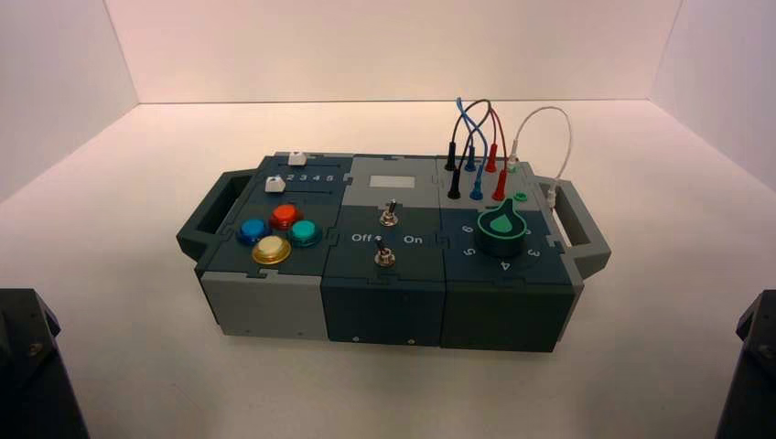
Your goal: Move the box away.
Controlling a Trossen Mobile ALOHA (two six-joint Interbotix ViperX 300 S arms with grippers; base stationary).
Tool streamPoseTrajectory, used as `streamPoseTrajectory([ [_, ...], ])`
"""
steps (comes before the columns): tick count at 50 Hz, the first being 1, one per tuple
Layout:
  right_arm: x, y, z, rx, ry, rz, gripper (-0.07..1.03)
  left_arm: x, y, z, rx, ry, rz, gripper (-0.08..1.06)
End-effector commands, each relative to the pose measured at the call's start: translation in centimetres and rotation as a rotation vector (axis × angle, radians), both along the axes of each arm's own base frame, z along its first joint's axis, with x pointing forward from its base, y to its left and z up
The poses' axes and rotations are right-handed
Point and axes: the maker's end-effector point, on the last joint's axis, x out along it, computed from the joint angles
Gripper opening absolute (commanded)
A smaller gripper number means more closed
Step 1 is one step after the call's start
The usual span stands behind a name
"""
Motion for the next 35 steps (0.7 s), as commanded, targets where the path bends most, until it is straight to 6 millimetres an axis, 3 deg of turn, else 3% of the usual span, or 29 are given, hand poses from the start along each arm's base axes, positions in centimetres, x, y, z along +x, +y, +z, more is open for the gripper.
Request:
streamPoseTrajectory([
  [1, -0.4, 2.5, -0.8, 0.018, 0.126, 0.074, -0.03, -0.8, -2.7, -0.2, -0.014, 0.118, -0.095, -0.03],
  [12, -2.0, 7.0, -5.6, 0.061, 0.441, 0.176, -0.03, -3.9, -7.3, -3.5, 0.016, 0.388, -0.270, -0.03],
  [23, -4.6, 11.3, -9.8, 0.033, 0.735, 0.273, -0.03, -6.6, -9.6, -6.7, 0.022, 0.638, -0.324, -0.03],
  [35, -8.8, 15.5, -11.7, 0.019, 0.925, 0.387, -0.02, -11.0, -11.6, -10.1, 0.102, 0.943, -0.407, -0.03],
])
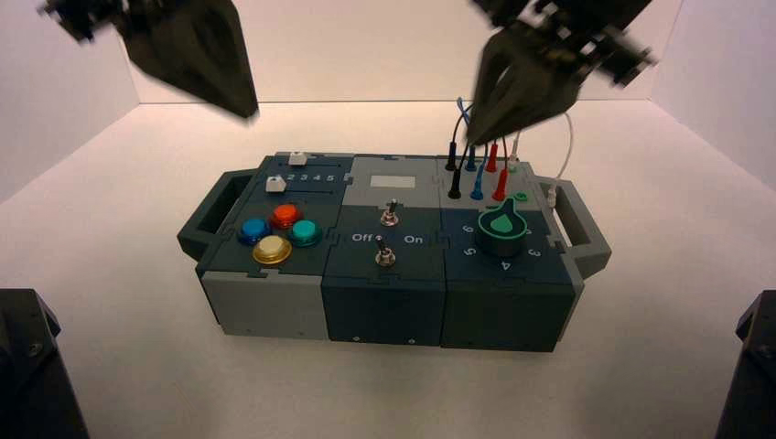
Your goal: Move the box away.
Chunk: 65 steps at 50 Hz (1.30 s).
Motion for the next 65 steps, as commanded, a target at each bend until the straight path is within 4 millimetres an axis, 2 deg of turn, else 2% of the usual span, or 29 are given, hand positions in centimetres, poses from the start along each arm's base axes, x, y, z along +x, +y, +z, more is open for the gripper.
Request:
streamPoseTrajectory([
  [1, -1.5, 2.4, 0.7, 0.045, 0.057, 0.037, -0.02, -1.4, -1.6, -0.4, 0.025, 0.079, -0.068, -0.03],
  [9, -3.8, 3.0, -0.2, 0.040, 0.145, 0.061, -0.03, -2.5, -3.0, -1.7, 0.066, 0.134, -0.123, -0.03],
  [17, -5.2, 1.6, -2.4, -0.016, 0.211, 0.057, -0.02, -3.2, -3.6, -3.5, 0.128, 0.190, -0.163, -0.03],
  [25, -6.1, 0.7, -3.7, -0.052, 0.249, 0.054, -0.02, -3.5, -3.5, -4.9, 0.172, 0.226, -0.172, -0.03],
  [49, -8.9, -0.6, -4.3, -0.083, 0.385, 0.065, -0.02, -4.4, -2.5, -8.0, 0.273, 0.313, -0.202, -0.03],
  [54, -9.0, -0.7, -4.5, -0.085, 0.384, 0.065, -0.02, -4.5, -2.3, -8.5, 0.290, 0.329, -0.204, -0.03],
  [65, -7.6, 0.5, -3.9, -0.056, 0.342, 0.054, -0.02, -4.1, -2.7, -9.2, 0.307, 0.337, -0.219, -0.03],
])
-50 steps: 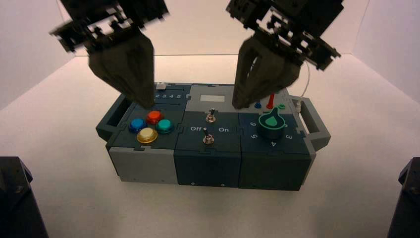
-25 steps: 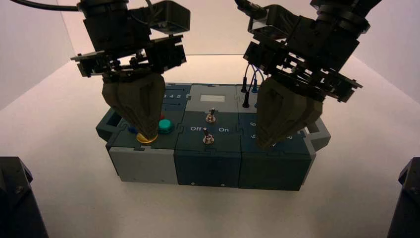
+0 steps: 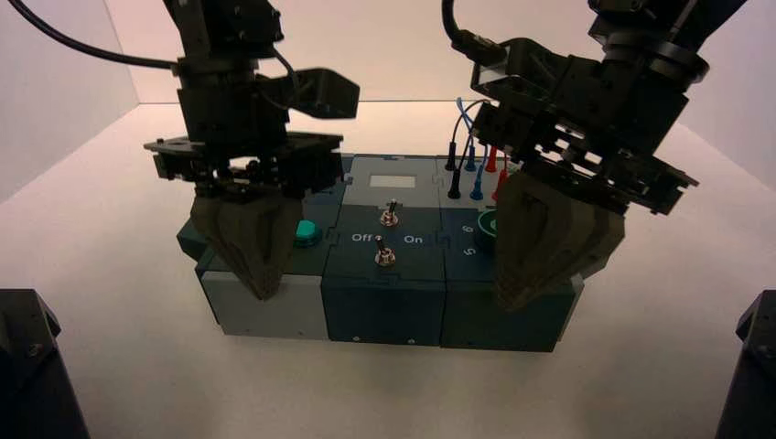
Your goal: Move the box away.
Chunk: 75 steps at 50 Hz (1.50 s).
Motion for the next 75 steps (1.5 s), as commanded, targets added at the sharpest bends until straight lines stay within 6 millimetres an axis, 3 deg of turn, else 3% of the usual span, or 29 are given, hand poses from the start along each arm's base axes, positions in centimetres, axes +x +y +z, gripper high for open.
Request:
streamPoseTrajectory([
  [1, 1.1, 1.3, 1.1, 0.039, -0.035, -0.006, -0.02, 0.7, -0.9, 0.3, -0.016, -0.015, -0.011, -0.03],
  [17, 1.0, 1.4, 1.2, 0.037, -0.028, 0.002, -0.02, 1.3, -1.4, -0.3, -0.009, -0.019, -0.024, -0.03],
  [24, 0.4, 0.4, 0.5, -0.031, 0.035, 0.047, -0.02, 1.2, -1.2, -0.4, -0.004, -0.018, -0.027, -0.03],
  [36, 0.4, 0.8, -1.8, -0.128, 0.125, 0.094, -0.02, 1.2, -1.1, -0.5, 0.000, -0.023, -0.034, -0.03],
  [59, 2.6, 1.0, -4.6, -0.179, 0.073, 0.071, -0.02, 2.2, -0.8, -1.3, 0.007, -0.065, -0.043, -0.03],
  [75, 5.3, -0.9, -5.7, -0.210, 0.032, 0.003, -0.02, 3.2, 0.0, -2.1, 0.043, -0.080, -0.058, -0.03],
])
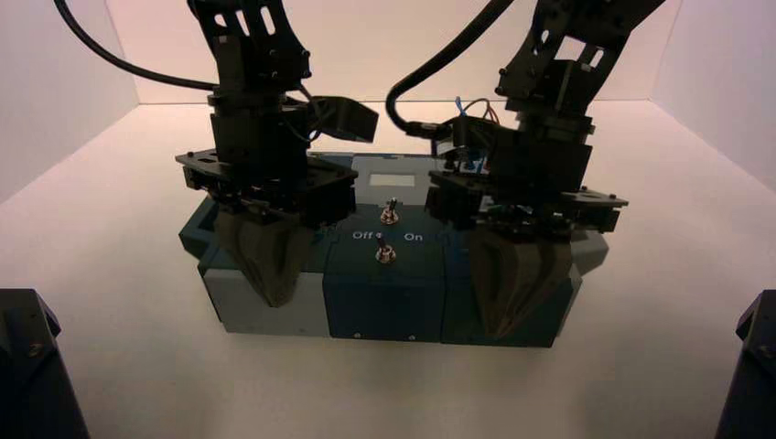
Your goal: Move the box away.
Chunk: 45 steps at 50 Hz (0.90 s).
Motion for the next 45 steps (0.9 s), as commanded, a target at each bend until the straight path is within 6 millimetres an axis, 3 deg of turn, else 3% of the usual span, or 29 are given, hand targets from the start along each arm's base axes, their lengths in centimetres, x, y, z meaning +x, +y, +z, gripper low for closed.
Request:
streamPoseTrajectory([
  [1, 2.4, -0.5, -0.2, 0.005, -0.061, -0.046, -0.02, 1.5, 0.0, 0.2, -0.015, -0.042, 0.005, -0.03],
  [21, 6.7, -1.8, -0.3, -0.008, -0.120, -0.102, -0.02, 5.7, 1.1, 0.8, -0.008, -0.113, 0.051, -0.03],
  [45, 14.2, -3.2, -0.8, -0.044, -0.208, -0.123, -0.02, 12.6, -0.2, 0.9, -0.032, -0.184, 0.134, -0.03],
])
